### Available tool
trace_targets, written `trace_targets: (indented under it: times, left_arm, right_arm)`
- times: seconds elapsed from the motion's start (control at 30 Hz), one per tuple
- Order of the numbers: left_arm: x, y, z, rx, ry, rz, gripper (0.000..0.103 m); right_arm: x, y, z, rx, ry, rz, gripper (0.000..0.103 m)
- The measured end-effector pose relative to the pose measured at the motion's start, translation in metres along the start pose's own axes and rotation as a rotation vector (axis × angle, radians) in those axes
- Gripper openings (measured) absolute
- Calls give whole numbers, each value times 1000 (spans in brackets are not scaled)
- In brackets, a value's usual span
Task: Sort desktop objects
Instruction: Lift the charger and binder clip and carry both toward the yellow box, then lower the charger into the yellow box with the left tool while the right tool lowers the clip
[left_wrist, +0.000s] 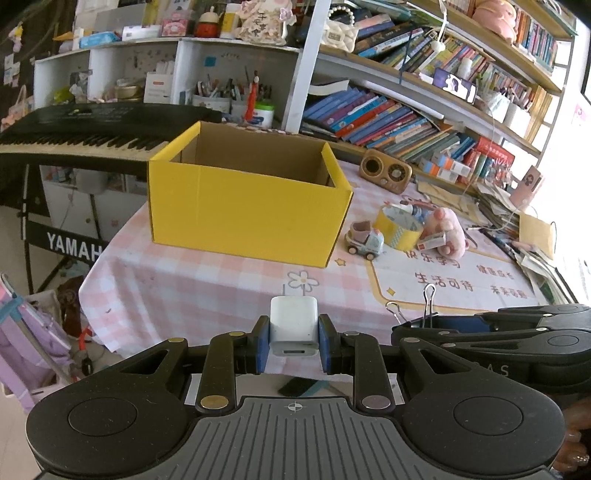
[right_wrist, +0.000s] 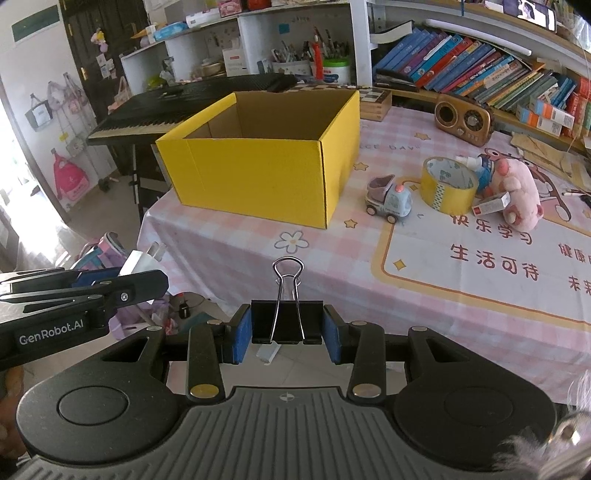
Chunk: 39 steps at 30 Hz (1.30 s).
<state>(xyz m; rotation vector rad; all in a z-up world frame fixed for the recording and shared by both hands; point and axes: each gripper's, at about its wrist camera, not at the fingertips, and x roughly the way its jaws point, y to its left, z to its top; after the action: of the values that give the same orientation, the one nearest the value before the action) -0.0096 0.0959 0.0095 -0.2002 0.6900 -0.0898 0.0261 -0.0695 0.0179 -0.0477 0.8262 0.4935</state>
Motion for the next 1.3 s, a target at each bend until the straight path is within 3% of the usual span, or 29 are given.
trace_targets:
  times: [0.83, 1.3]
  left_arm:
    - [-8, 20, 0, -40, -14, 31, 25]
    - [9, 23, 14, -42, -22, 51, 25]
  right_arm:
    - [13, 27, 12, -76, 19, 35, 37]
    - [30, 29, 28, -135, 15, 53, 37]
